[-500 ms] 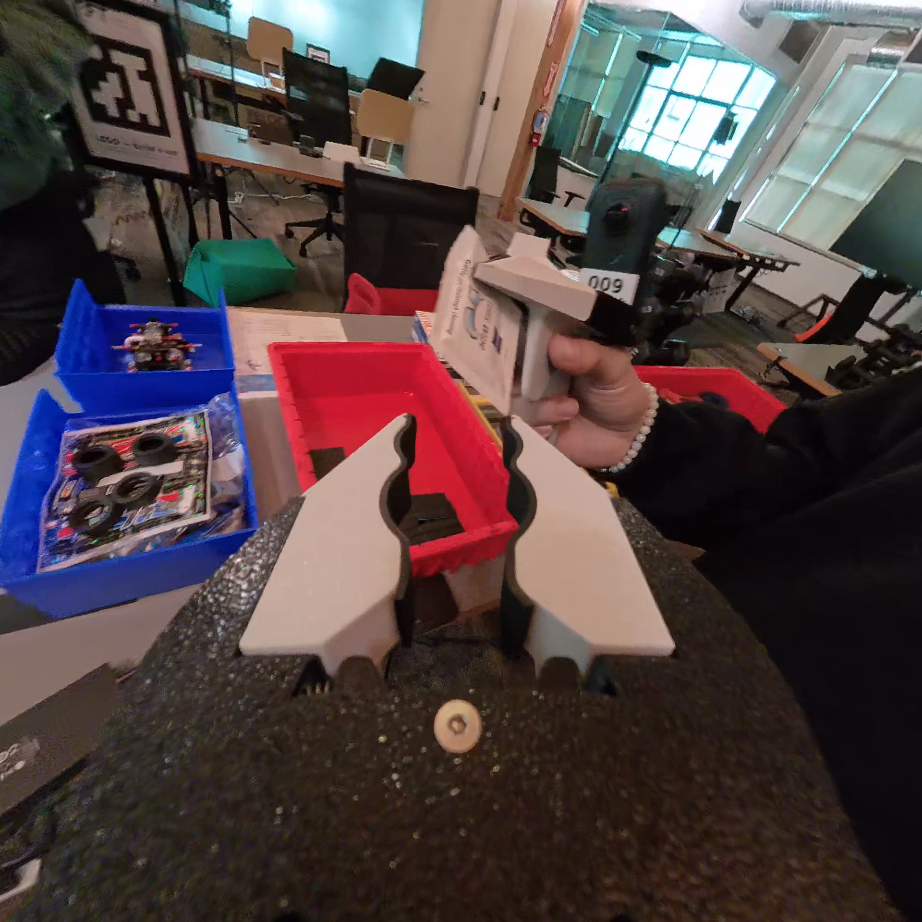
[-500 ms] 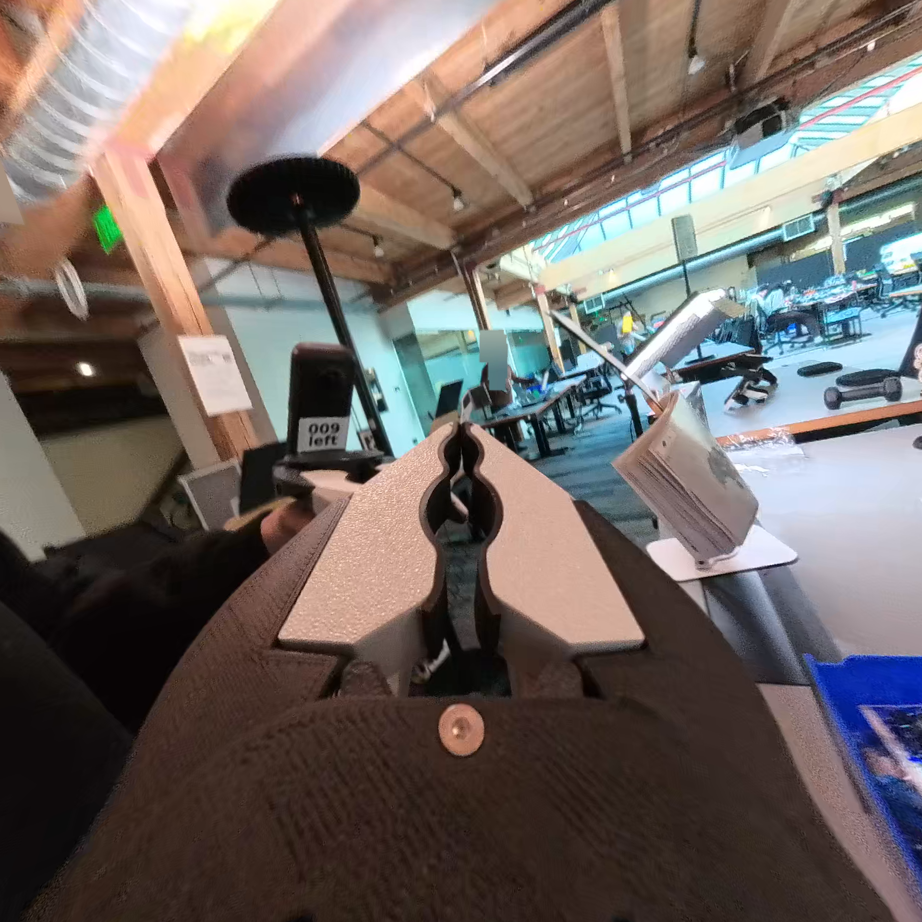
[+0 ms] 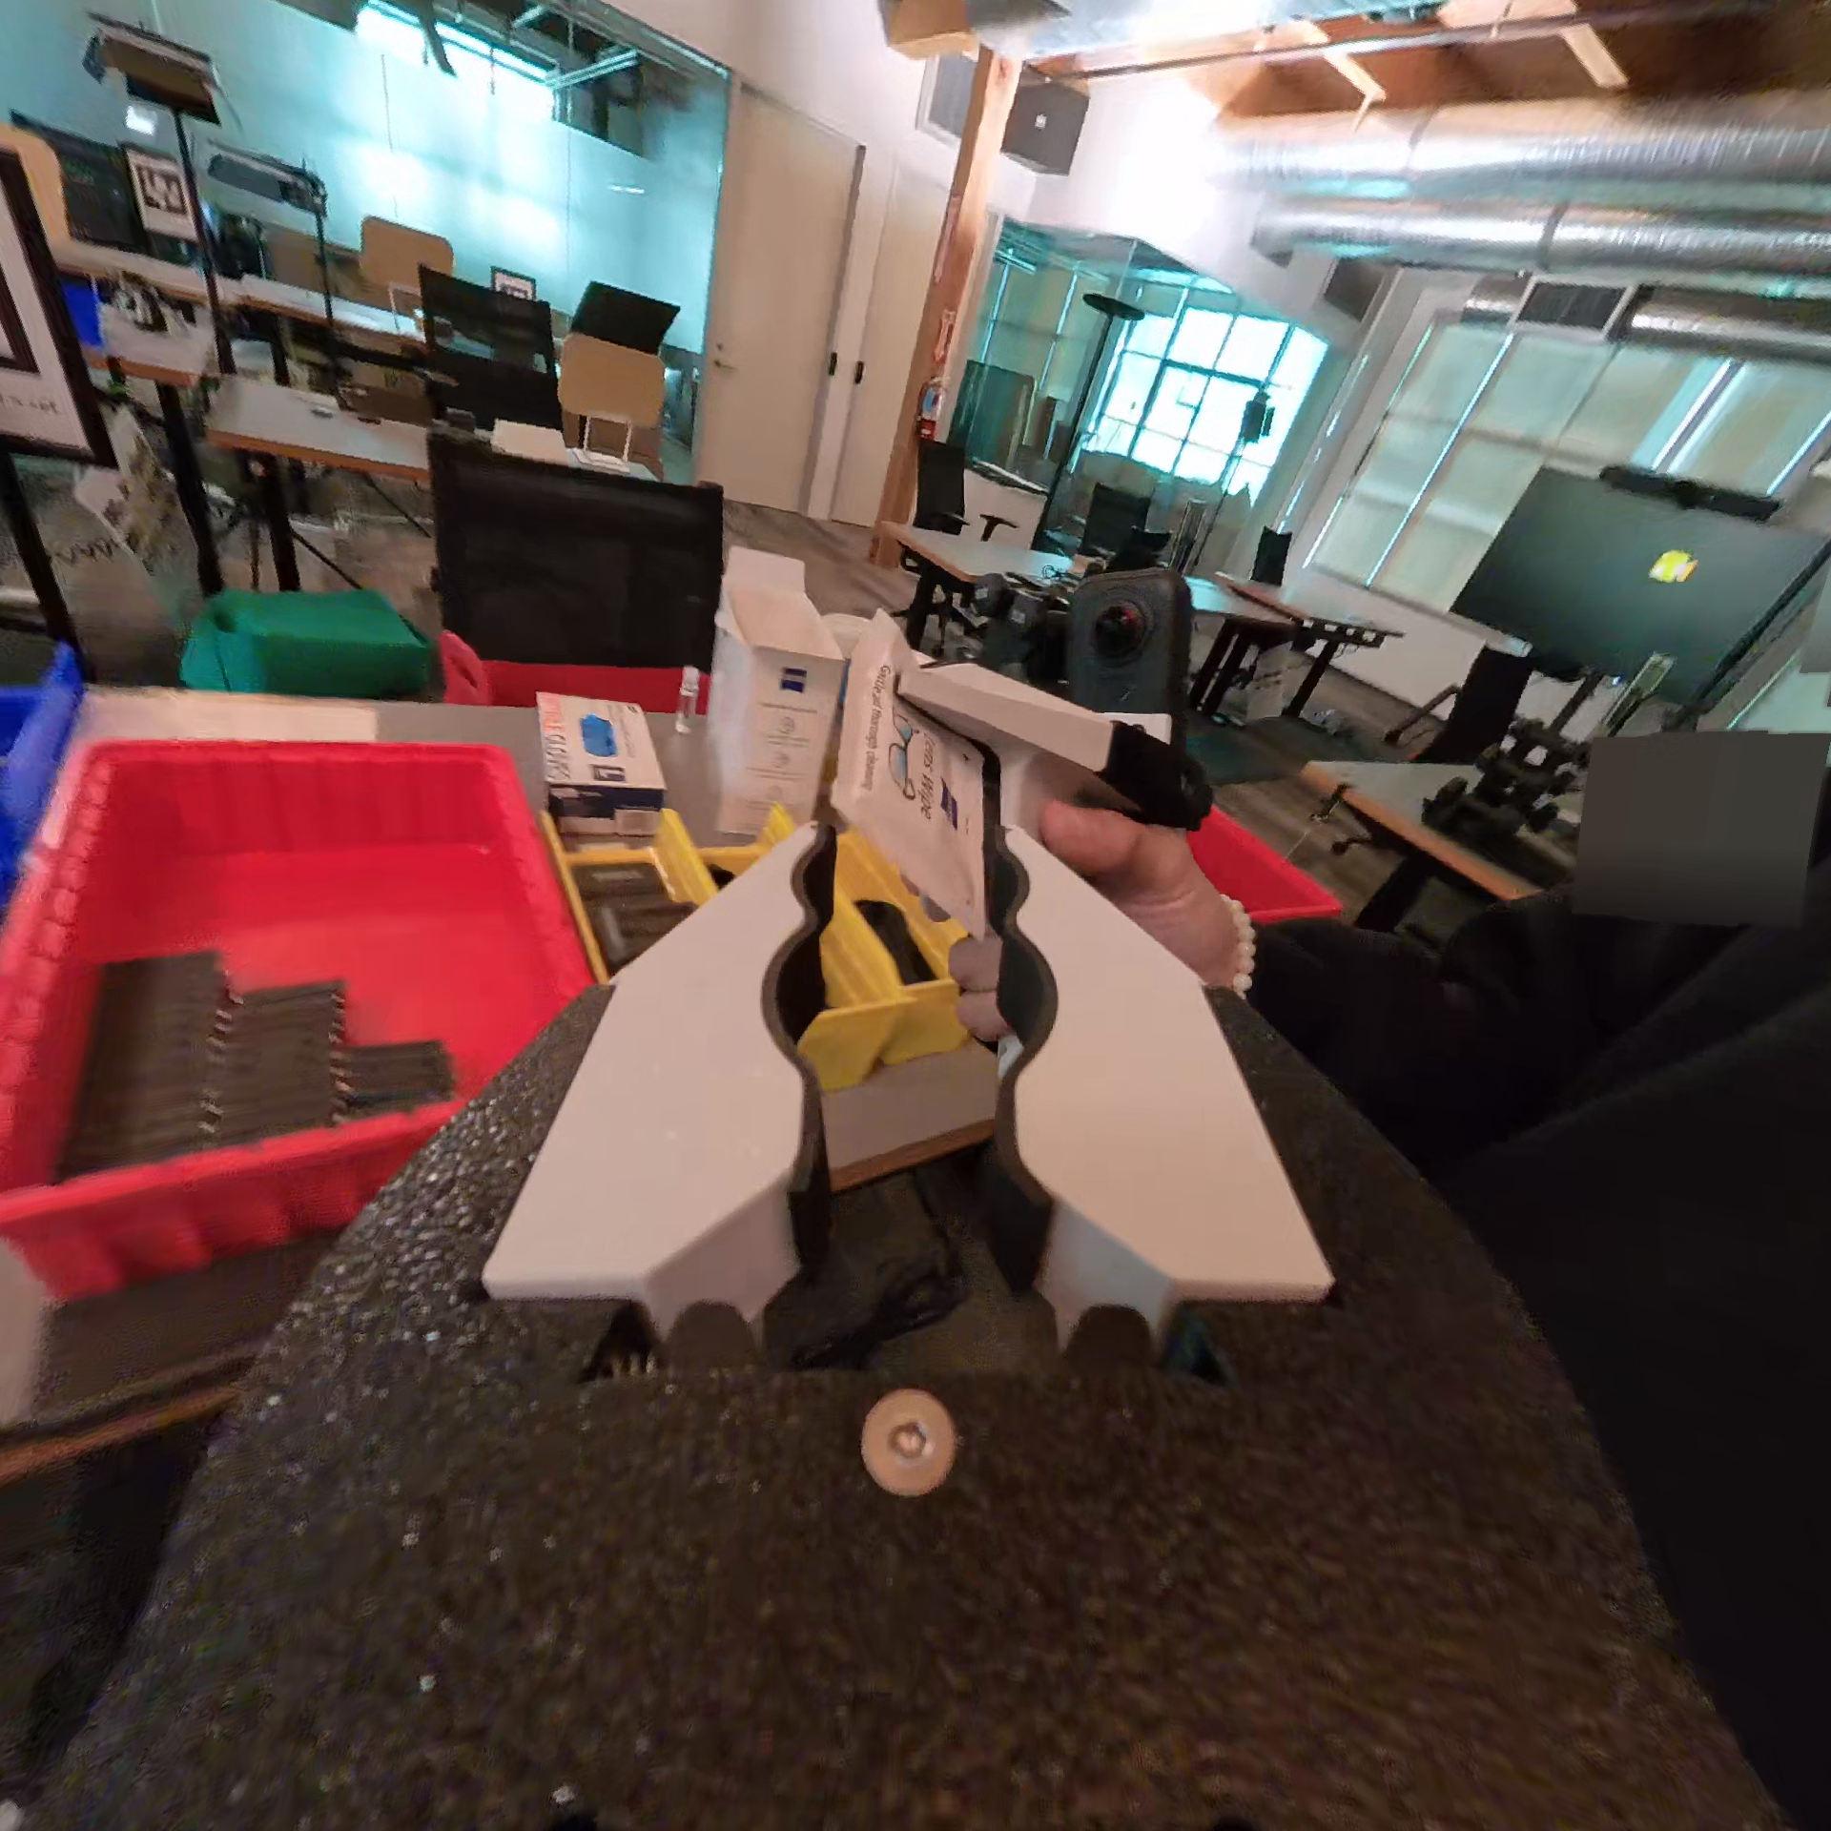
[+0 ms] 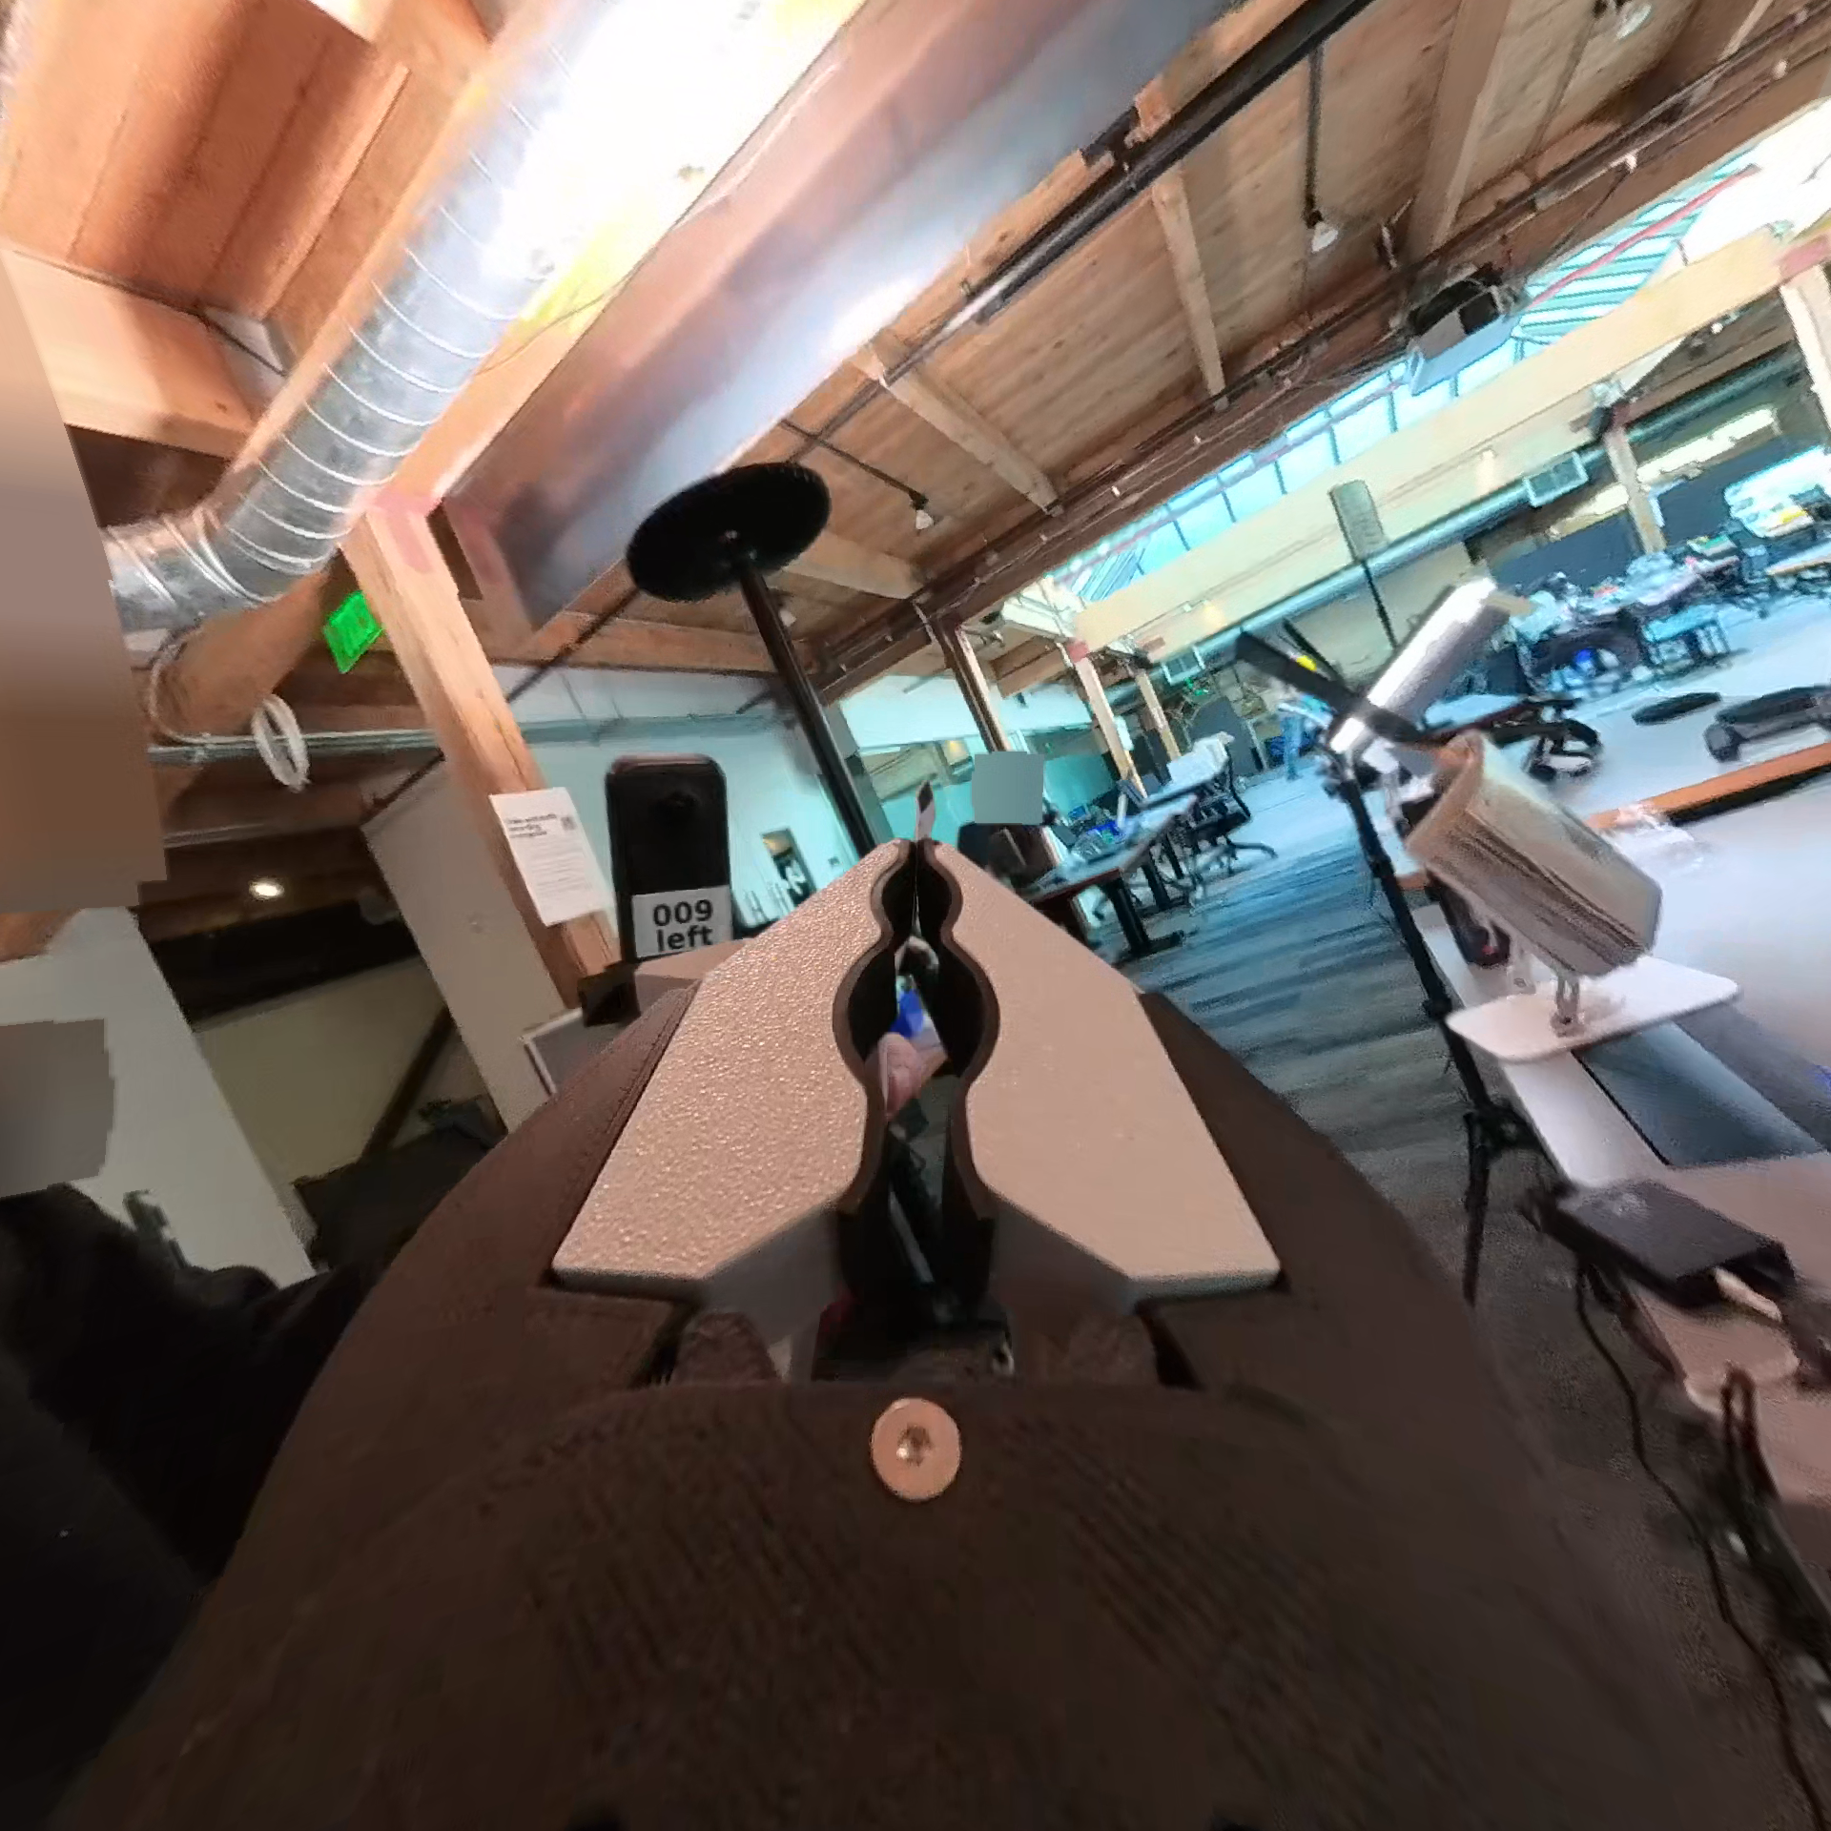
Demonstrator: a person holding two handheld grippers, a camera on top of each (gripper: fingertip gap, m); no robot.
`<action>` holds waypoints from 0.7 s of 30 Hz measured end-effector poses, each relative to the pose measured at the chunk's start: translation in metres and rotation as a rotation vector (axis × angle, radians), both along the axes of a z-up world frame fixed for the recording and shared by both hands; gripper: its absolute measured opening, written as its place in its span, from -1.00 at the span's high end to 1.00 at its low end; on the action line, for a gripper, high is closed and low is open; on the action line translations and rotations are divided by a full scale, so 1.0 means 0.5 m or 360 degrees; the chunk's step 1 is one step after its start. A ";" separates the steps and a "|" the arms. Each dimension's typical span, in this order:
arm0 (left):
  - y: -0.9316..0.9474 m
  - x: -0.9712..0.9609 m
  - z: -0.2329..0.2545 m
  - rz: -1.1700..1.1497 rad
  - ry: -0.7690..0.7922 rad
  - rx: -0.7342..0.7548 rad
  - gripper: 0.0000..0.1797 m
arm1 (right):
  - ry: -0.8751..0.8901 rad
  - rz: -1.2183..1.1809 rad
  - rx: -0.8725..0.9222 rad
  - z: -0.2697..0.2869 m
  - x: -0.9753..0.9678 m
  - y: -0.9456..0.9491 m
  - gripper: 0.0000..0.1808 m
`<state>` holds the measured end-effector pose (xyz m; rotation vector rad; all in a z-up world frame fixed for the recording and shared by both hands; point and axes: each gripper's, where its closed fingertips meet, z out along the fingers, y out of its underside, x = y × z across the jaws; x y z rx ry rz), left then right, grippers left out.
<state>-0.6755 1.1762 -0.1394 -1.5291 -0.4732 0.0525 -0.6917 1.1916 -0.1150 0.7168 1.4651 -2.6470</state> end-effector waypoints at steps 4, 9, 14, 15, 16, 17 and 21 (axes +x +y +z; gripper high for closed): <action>0.038 0.124 -0.003 -0.0002 -0.0156 0.0136 0.94 | -0.0024 0.0051 0.0124 -0.008 0.128 0.020 1.00; 0.059 0.225 -0.014 0.0049 -0.0343 0.0103 1.00 | 0.0036 0.0150 0.0358 -0.031 0.234 0.057 1.00; 0.072 0.271 0.001 0.0362 -0.0383 0.0373 1.00 | -0.0068 0.0291 0.0437 -0.064 0.288 0.101 0.80; 0.082 0.285 0.001 0.0388 -0.0379 0.0427 1.00 | -0.0098 0.0356 0.0398 -0.065 0.301 0.106 0.78; 0.095 0.300 0.000 0.0408 -0.0371 0.0467 1.00 | -0.0118 0.0432 0.0351 -0.063 0.316 0.112 0.78; 0.109 0.317 -0.002 0.0429 -0.0363 0.0500 1.00 | -0.0140 0.0491 0.0319 -0.063 0.329 0.119 0.79; 0.153 0.388 -0.012 0.0532 -0.0315 0.0591 1.00 | 0.0013 0.0722 0.0340 -0.060 0.406 0.153 1.00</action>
